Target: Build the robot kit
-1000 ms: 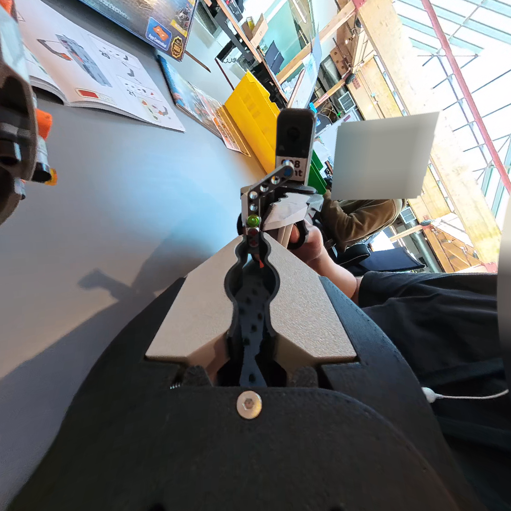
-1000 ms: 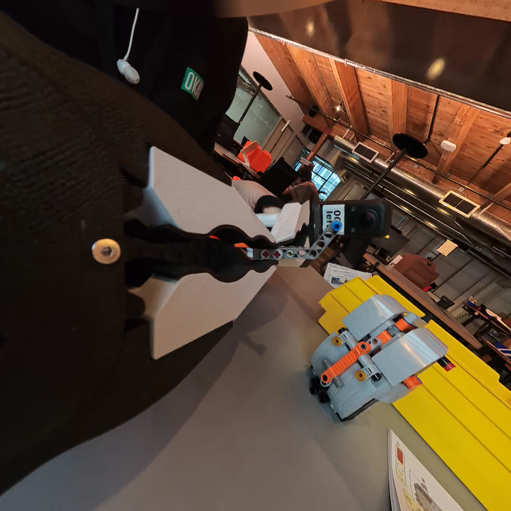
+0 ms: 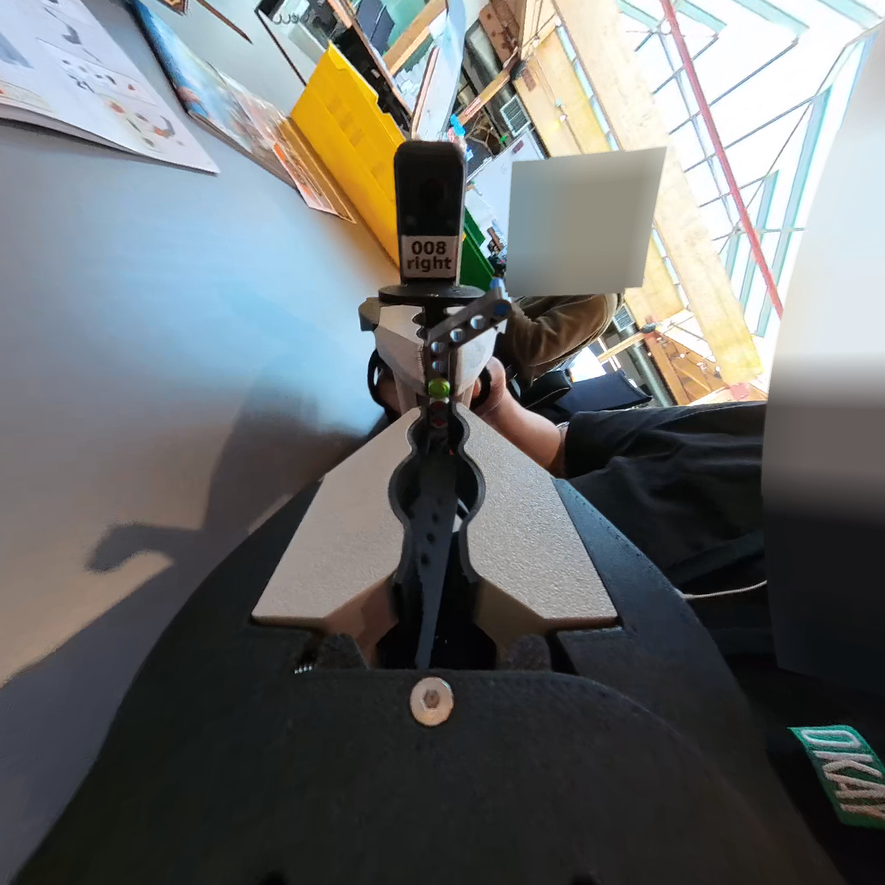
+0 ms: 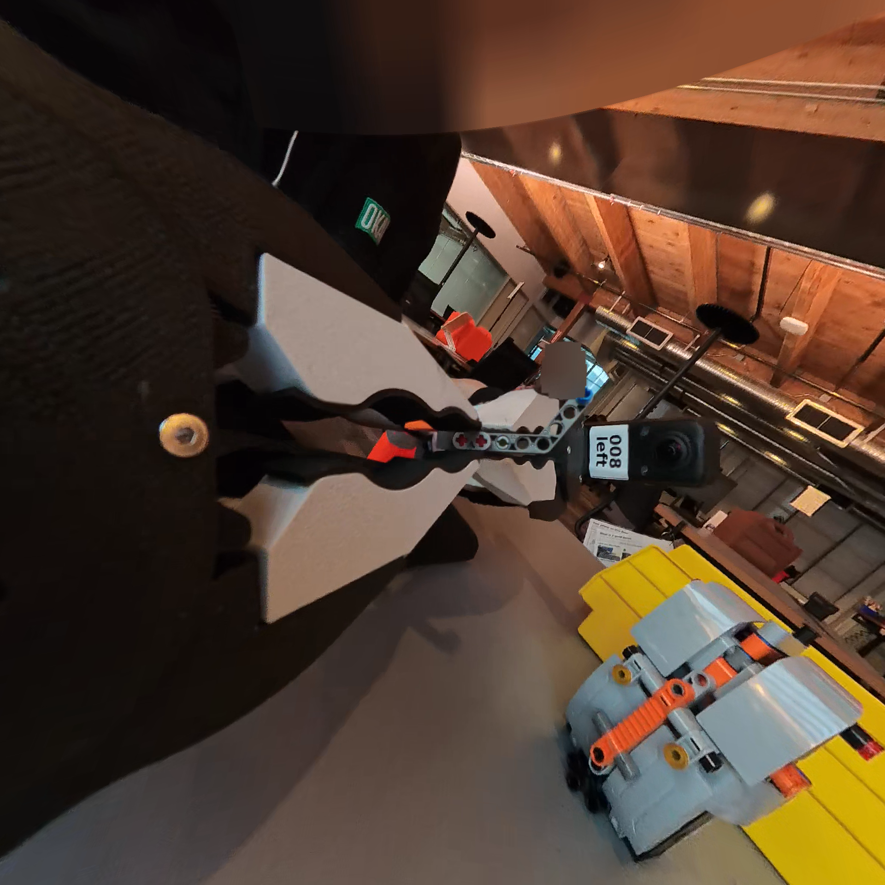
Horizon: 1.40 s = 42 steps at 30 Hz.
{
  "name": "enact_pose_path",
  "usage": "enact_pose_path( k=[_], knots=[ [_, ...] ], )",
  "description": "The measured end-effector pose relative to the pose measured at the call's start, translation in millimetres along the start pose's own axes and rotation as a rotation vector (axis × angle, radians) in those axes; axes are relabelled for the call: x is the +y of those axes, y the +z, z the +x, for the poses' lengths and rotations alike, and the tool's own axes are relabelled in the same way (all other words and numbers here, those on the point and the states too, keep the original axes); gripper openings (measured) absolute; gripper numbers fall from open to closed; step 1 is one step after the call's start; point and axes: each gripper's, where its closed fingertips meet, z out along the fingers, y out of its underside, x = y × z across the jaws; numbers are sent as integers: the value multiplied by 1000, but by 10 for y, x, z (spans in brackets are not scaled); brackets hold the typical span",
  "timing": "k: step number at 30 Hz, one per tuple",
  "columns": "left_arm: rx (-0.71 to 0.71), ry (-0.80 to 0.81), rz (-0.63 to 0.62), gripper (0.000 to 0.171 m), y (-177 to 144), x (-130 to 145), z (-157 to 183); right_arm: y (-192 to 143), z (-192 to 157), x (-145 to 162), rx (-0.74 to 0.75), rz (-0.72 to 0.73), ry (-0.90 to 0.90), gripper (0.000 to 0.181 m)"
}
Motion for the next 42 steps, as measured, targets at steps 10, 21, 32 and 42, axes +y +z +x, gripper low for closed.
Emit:
enact_pose_path(
  k=[10,21,32,42],
  knots=[
    [-49,0,-47,5,61,109,-103,-28,101,112,100,-156,-73,9],
    [13,19,-91,5,97,173,-25,-49,16,174,-17,-209,13,9],
    [56,-22,9,5,145,54,-82,-71,86,23,120,-210,-187,15],
    [59,-83,144,6,55,-143,-118,-110,-29,-186,251,-126,-517,57]
  ],
)
